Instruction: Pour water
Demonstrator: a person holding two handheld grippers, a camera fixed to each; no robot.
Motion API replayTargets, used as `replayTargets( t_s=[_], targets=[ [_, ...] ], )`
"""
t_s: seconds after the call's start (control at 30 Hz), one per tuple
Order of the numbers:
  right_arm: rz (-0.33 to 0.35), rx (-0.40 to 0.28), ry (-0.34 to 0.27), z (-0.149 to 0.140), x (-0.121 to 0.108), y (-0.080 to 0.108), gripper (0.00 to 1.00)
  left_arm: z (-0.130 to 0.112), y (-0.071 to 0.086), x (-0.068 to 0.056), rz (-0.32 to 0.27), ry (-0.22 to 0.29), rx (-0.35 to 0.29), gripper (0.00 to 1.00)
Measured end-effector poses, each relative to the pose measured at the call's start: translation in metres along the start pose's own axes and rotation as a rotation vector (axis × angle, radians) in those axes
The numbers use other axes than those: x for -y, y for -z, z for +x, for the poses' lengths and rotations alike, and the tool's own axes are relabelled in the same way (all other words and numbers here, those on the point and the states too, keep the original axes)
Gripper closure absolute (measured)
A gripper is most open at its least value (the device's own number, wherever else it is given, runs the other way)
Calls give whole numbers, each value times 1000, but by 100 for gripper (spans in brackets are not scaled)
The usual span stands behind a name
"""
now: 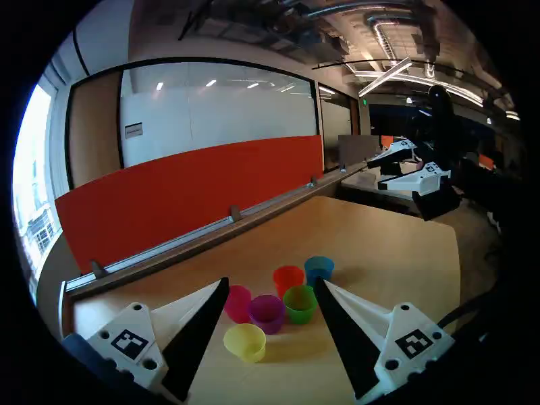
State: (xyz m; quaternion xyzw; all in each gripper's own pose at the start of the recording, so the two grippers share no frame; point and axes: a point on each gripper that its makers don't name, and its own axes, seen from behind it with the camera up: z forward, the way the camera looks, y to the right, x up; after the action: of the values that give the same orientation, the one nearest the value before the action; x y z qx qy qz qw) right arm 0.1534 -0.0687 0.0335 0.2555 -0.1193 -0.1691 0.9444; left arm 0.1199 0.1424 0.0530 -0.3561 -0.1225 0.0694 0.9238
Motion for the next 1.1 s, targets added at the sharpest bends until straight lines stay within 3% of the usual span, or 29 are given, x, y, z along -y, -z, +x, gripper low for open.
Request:
replayTargets(
  t_s=[0.27, 0.67, 1.1],
  targets=[
    [12, 9, -14, -4, 2, -7, 0, -15, -12, -4, -17, -3, 31, 7],
    [24, 25, -48, -9, 2, -15, 0, -45, -40, -23, -66, -6, 77, 7],
    [25, 39, -41, -12, -1, -23, 0, -73, -64, -42, -117, -5, 116, 7]
  ],
)
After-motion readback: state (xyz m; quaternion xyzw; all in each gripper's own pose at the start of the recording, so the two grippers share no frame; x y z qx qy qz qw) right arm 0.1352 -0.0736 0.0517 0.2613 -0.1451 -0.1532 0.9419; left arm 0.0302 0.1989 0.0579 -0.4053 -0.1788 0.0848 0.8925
